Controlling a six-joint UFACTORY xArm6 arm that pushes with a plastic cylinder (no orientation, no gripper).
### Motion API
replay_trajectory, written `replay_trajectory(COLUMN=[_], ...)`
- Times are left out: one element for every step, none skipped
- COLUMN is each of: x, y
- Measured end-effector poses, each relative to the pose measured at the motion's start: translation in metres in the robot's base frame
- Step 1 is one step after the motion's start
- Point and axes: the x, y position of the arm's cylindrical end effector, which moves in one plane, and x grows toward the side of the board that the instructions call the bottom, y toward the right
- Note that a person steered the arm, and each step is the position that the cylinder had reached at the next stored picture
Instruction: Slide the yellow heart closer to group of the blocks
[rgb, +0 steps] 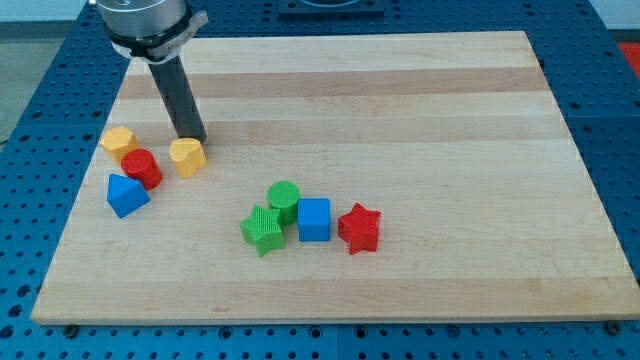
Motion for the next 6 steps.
replay_trajectory(x=[0.0, 0.0, 0.0, 0.006, 0.046, 0.075], y=[-0.001, -0.002, -0.021, -0.041, 0.041, 0.083])
